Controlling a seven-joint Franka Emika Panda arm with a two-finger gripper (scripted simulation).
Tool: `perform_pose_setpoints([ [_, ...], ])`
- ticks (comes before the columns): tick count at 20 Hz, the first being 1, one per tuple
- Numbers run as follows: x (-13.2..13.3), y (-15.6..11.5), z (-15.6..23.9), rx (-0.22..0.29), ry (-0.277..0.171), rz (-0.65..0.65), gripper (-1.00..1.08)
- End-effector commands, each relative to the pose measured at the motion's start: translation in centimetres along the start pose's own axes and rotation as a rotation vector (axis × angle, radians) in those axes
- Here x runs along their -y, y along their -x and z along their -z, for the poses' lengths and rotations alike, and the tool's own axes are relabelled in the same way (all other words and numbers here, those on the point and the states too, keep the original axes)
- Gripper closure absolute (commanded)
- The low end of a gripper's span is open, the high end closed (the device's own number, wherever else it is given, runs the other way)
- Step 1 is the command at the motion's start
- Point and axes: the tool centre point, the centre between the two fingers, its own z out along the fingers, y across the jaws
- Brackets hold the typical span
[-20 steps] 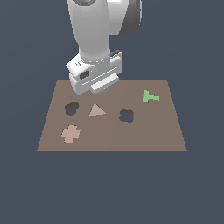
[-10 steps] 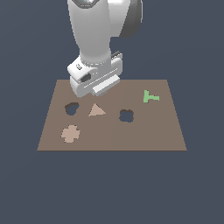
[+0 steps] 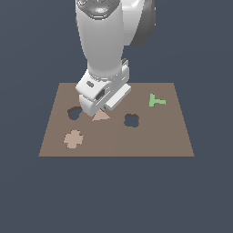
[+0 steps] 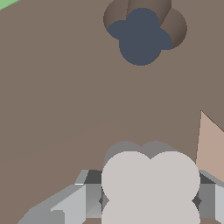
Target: Insert a designated object into the corresponding slot on a board.
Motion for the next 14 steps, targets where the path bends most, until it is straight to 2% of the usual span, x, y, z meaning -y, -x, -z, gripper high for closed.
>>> perform_pose_setpoints([
  [1, -0.6, -1.7, 0.1, 0.000, 0.000, 0.091, 1.08],
  [8, -1.2, -6.6, 0.4, 0.000, 0.000, 0.341, 1.08],
  [14, -1.0, -9.5, 0.6, 0.000, -0.001, 0.484, 1.08],
])
